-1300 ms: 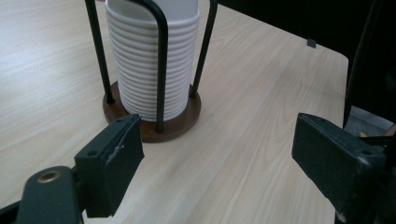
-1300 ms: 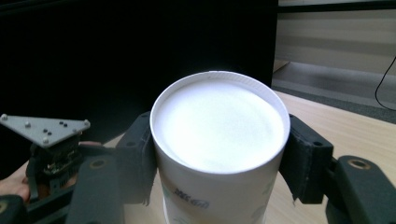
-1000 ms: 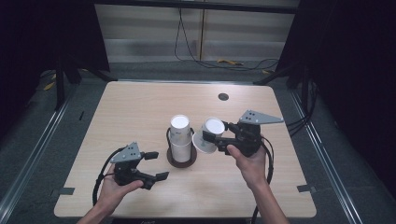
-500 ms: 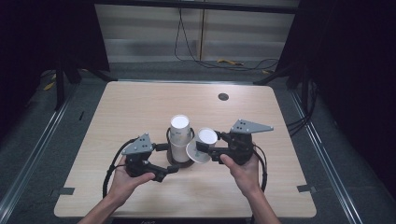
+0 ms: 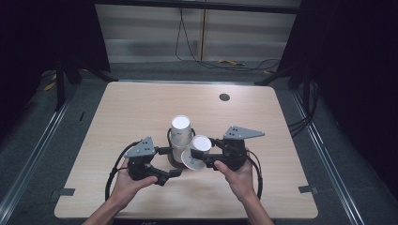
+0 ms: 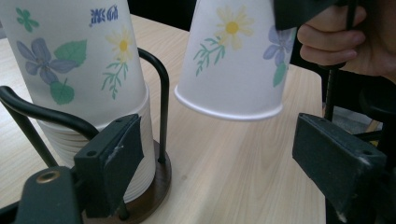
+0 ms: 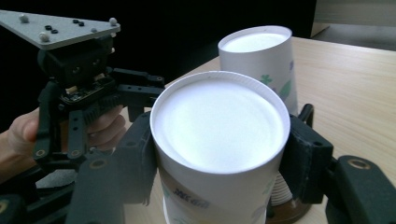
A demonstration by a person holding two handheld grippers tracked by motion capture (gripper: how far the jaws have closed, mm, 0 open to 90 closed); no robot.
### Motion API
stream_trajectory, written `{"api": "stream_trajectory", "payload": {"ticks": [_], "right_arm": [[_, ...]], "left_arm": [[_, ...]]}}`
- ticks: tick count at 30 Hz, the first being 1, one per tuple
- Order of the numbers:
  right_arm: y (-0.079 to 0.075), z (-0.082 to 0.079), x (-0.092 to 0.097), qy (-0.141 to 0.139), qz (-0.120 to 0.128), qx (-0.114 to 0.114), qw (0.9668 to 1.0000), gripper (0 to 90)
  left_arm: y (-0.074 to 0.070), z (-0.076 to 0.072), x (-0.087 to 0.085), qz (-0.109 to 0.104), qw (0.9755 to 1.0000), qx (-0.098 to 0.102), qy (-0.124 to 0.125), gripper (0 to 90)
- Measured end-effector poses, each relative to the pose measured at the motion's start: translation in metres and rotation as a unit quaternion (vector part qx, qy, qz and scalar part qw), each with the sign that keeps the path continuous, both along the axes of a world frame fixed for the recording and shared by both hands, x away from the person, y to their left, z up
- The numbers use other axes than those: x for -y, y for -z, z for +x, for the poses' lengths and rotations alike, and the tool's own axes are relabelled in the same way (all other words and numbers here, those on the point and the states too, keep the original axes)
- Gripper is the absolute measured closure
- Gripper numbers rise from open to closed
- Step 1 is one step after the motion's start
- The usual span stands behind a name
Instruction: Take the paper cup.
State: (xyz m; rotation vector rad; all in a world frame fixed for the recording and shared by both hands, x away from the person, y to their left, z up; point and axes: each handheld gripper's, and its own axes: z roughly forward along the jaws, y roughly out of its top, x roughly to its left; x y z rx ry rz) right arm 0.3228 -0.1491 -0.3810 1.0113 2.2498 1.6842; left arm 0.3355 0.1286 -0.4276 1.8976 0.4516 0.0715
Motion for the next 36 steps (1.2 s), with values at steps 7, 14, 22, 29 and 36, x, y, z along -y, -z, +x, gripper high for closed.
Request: {"api": "stream_trajectory", "payload": {"ticks": [7, 14, 22, 29, 36], "right_arm": [[0.006, 0.0, -0.011, -0.012, -0.008, -0.006, 0.9999, 36.6], [0.007, -0.003, -0.017, -0.023, -0.004, -0.011, 0.9997, 36.6], [0.013, -0.003, -0.027, -0.037, 0.0, -0.025, 0.999, 36.6], [0.016, -0.005, -0.035, -0.039, -0.003, -0.027, 0.9988, 36.6], [0.017, -0.006, -0.038, -0.036, -0.004, -0.025, 0.999, 36.5]], "left_arm": [[0.003, -0.001, 0.004, 0.008, 0.9999, -0.001, 0.014, 16.2], [0.004, -0.003, 0.005, 0.01, 0.9999, 0.0, 0.014, 16.0], [0.008, -0.005, 0.009, 0.013, 0.9997, 0.003, 0.019, 16.2], [0.013, -0.005, 0.011, 0.011, 0.9998, -0.003, 0.017, 16.7], [0.014, -0.006, 0.011, 0.01, 0.9998, -0.001, 0.015, 20.0]]}}
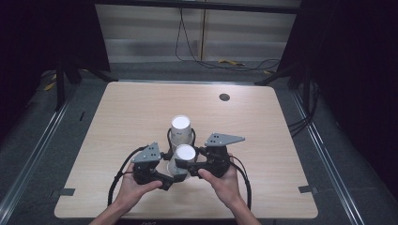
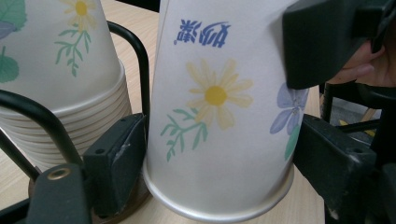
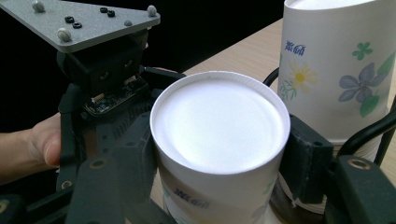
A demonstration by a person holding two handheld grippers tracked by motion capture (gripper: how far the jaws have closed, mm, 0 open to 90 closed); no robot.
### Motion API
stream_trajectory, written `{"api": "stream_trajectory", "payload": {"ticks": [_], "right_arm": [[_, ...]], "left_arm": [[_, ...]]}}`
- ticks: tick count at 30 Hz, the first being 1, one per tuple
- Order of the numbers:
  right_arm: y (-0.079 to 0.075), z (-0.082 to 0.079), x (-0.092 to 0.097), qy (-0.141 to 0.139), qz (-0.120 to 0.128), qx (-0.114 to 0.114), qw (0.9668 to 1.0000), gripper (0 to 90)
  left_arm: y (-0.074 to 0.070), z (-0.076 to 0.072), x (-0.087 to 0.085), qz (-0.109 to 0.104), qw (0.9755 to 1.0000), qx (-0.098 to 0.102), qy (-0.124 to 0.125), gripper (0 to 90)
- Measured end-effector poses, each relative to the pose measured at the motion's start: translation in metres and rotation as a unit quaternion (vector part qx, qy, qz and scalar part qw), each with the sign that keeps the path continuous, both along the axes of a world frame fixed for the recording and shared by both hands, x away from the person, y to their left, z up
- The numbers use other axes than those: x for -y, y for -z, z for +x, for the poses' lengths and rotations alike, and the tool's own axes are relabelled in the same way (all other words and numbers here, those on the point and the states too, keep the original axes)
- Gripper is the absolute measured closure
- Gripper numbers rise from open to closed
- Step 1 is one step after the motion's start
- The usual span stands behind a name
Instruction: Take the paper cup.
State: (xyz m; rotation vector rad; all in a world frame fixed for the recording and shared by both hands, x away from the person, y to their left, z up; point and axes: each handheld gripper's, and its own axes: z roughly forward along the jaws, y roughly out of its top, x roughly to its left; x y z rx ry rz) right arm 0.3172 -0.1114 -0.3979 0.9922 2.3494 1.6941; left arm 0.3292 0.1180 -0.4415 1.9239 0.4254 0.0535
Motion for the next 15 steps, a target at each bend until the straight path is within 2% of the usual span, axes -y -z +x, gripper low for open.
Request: {"api": "stream_trajectory", "payload": {"ticks": [6, 15], "right_arm": [[0.0, 0.0, 0.0003, -0.001, 0.0, 0.003, 1.0, 36.3], [0.0012, 0.0008, -0.0007, -0.004, -0.001, 0.001, 1.0, 33.8]], "left_arm": [[-0.0004, 0.0001, 0.001, -0.001, 1.0, 0.001, 0.0, 20.0], [-0.0003, -0.0002, -0.0008, 0.009, 0.9999, 0.007, 0.0, 24.3]]}}
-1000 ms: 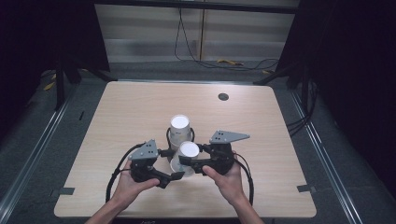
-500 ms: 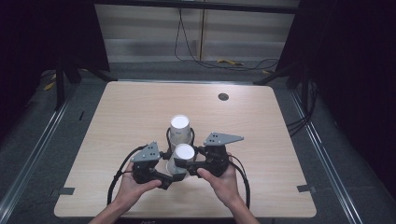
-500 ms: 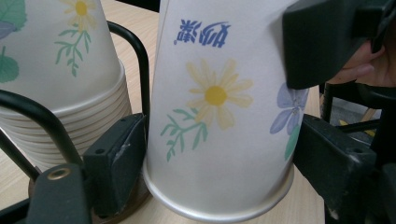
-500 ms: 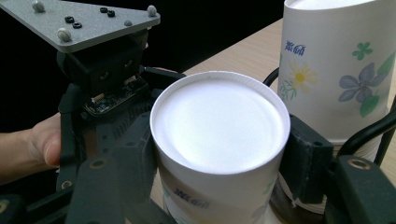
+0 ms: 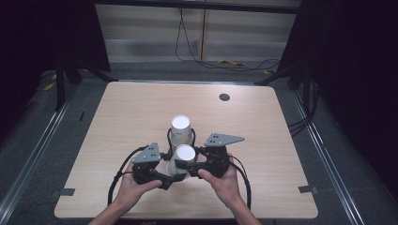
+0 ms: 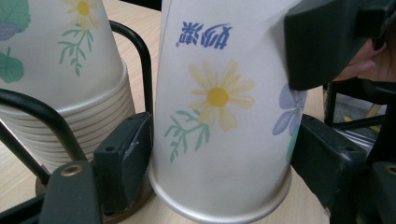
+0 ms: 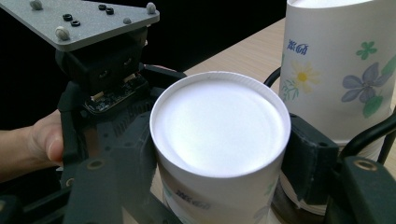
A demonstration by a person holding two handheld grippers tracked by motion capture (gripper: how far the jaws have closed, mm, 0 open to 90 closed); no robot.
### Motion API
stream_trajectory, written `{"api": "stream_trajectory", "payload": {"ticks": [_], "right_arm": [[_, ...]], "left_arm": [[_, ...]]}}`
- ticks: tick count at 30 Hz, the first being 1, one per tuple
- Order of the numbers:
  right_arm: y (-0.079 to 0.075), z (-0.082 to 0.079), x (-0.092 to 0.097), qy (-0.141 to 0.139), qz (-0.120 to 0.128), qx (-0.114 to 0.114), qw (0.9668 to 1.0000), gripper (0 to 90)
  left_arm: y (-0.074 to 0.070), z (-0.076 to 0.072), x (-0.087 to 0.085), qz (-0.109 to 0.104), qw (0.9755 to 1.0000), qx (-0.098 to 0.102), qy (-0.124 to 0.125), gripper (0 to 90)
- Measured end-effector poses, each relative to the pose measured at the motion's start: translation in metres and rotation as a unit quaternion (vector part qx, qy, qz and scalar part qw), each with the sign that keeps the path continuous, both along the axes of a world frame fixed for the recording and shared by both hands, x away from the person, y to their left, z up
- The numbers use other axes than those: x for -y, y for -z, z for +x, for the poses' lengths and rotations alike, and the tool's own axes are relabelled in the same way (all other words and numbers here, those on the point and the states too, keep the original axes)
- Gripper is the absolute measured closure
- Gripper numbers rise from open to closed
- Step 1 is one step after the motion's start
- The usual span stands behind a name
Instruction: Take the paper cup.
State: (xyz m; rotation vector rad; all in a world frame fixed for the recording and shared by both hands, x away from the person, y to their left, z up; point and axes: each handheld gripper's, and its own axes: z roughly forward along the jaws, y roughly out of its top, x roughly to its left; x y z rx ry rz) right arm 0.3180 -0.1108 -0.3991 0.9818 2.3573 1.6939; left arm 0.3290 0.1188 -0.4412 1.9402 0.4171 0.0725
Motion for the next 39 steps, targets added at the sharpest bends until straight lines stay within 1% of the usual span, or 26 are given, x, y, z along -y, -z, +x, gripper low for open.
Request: {"api": "stream_trajectory", "payload": {"ticks": [3, 4, 6, 11, 15, 16, 17, 23, 25, 26, 27, 28, 31, 32, 33, 34, 35, 37, 39], "right_arm": [[0.0, 0.001, 0.0, -0.002, 0.001, -0.003, 1.0, 32.4], [0.0, 0.001, 0.001, 0.0, 0.0, 0.0, 1.0, 31.8], [0.0, 0.001, 0.001, 0.004, 0.002, 0.004, 1.0, 28.7], [-0.002, 0.001, 0.004, 0.005, 0.006, 0.001, 1.0, 24.7], [-0.003, 0.002, 0.006, 0.006, 0.01, 0.003, 0.9999, 24.2], [-0.004, 0.002, 0.008, 0.01, 0.01, 0.004, 0.9999, 23.8], [-0.004, 0.002, 0.009, 0.009, 0.012, 0.004, 0.9999, 23.8], [-0.006, 0.001, 0.014, 0.009, 0.014, 0.005, 0.9998, 23.8], [-0.007, 0.001, 0.015, 0.009, 0.017, 0.006, 0.9998, 23.8], [-0.007, 0.0, 0.016, 0.009, 0.017, 0.006, 0.9998, 23.8], [-0.007, 0.0, 0.017, 0.008, 0.017, 0.007, 0.9998, 23.8], [-0.008, 0.0, 0.017, 0.008, 0.017, 0.006, 0.9998, 23.8], [-0.008, -0.001, 0.019, 0.006, 0.016, 0.007, 0.9998, 24.0], [-0.01, -0.001, 0.02, 0.005, 0.012, 0.008, 0.9999, 24.0], [-0.013, -0.001, 0.024, 0.005, 0.014, 0.01, 0.9998, 24.3], [-0.014, -0.001, 0.025, 0.007, 0.013, 0.012, 0.9998, 24.3], [-0.015, -0.001, 0.027, 0.007, 0.012, 0.015, 0.9998, 24.3], [-0.016, -0.002, 0.031, 0.007, 0.009, 0.015, 0.9998, 24.3], [-0.016, -0.002, 0.033, 0.007, 0.005, 0.014, 0.9999, 23.5]], "left_arm": [[0.0, 0.0, 0.0, -0.001, 1.0, 0.001, 0.002, 24.9], [0.0, 0.0, 0.0, 0.0, 1.0, 0.003, 0.002, 24.9], [0.001, 0.0, -0.001, 0.001, 1.0, 0.003, 0.002, 24.9], [0.001, 0.0, -0.001, 0.003, 1.0, 0.002, 0.003, 24.9], [0.001, 0.001, -0.003, 0.004, 1.0, -0.002, 0.004, 24.7], [0.001, 0.002, -0.005, 0.002, 1.0, -0.008, 0.005, 24.7], [0.001, 0.002, -0.006, 0.003, 0.9999, -0.01, 0.006, 24.7], [0.001, 0.004, -0.009, 0.006, 0.9999, -0.014, 0.002, 24.9], [0.0, 0.004, -0.01, 0.011, 0.9998, -0.014, 0.003, 24.9], [0.0, 0.004, -0.01, 0.011, 0.9998, -0.014, 0.003, 24.9], [0.0, 0.004, -0.011, 0.01, 0.9997, -0.021, 0.005, 24.9], [-0.001, 0.004, -0.012, 0.014, 0.9997, -0.021, 0.005, 24.9], [-0.001, 0.004, -0.012, 0.012, 0.9996, -0.024, 0.006, 25.0], [-0.001, 0.004, -0.012, 0.011, 0.9996, -0.026, 0.006, 25.0], [-0.001, 0.004, -0.013, 0.018, 0.9995, -0.027, 0.008, 25.0], [-0.001, 0.004, -0.013, 0.018, 0.9995, -0.027, 0.008, 25.0], [-0.002, 0.003, -0.014, 0.023, 0.9992, -0.029, 0.014, 25.0], [-0.002, 0.004, -0.016, 0.027, 0.999, -0.03, 0.017, 25.1], [-0.004, 0.005, -0.018, 0.039, 0.9988, -0.029, 0.007, 25.2]]}}
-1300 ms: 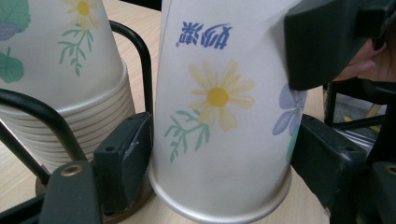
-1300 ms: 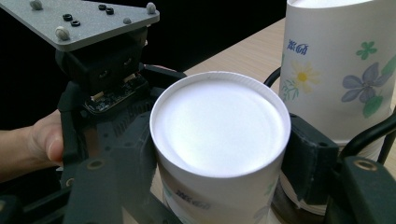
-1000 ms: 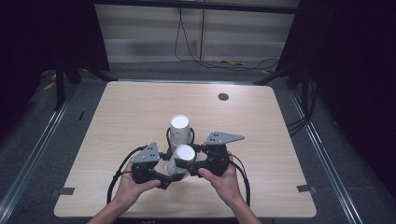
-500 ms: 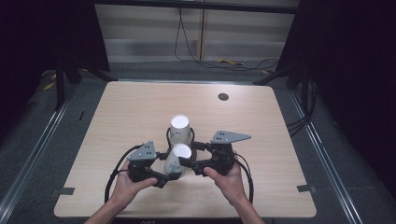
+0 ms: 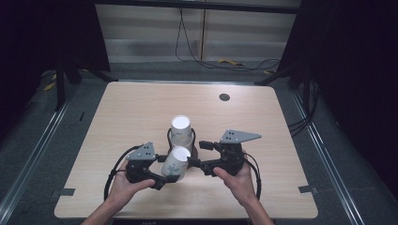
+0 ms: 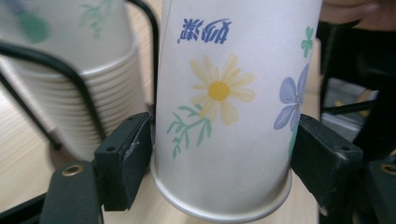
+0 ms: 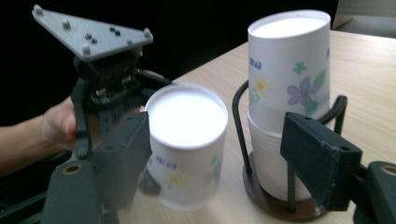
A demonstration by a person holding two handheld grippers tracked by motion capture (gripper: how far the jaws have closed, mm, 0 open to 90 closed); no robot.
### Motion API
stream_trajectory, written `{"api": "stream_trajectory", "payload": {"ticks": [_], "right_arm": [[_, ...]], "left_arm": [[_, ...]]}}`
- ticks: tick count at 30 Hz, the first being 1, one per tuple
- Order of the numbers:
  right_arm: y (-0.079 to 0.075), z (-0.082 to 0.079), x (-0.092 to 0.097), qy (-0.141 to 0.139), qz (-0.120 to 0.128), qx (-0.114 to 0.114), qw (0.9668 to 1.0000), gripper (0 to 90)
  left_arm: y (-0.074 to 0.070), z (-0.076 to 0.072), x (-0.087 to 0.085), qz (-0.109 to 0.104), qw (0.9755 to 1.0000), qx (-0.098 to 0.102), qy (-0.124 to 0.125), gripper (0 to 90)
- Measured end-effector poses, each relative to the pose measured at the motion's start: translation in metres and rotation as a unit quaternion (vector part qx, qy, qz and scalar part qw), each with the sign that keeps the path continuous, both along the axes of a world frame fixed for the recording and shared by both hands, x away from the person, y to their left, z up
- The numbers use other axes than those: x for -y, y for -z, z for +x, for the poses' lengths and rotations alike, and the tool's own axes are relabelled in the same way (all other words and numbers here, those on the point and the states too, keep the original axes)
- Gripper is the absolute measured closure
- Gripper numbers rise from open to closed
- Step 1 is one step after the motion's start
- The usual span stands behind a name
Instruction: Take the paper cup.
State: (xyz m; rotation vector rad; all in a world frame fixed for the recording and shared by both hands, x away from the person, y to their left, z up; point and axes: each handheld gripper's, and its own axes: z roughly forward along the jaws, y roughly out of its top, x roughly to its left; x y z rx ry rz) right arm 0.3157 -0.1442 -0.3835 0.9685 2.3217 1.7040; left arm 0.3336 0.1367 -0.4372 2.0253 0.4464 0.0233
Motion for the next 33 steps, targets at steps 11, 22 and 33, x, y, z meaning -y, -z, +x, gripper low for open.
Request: {"api": "stream_trajectory", "payload": {"ticks": [11, 22, 33], "right_arm": [[0.02, -0.001, 0.013, 0.003, -0.028, -0.031, 0.9991, 14.1], [0.024, 0.0, 0.012, 0.004, -0.067, -0.033, 0.9972, 17.3], [0.026, 0.001, 0.005, -0.026, -0.122, -0.043, 0.9912, 19.2]], "left_arm": [[-0.004, 0.004, -0.011, 0.019, 0.9998, 0.002, -0.005, 25.3], [-0.01, 0.005, -0.015, 0.058, 0.9982, 0.017, -0.001, 25.6], [-0.008, 0.005, -0.005, 0.113, 0.9928, 0.021, 0.032, 25.6]]}}
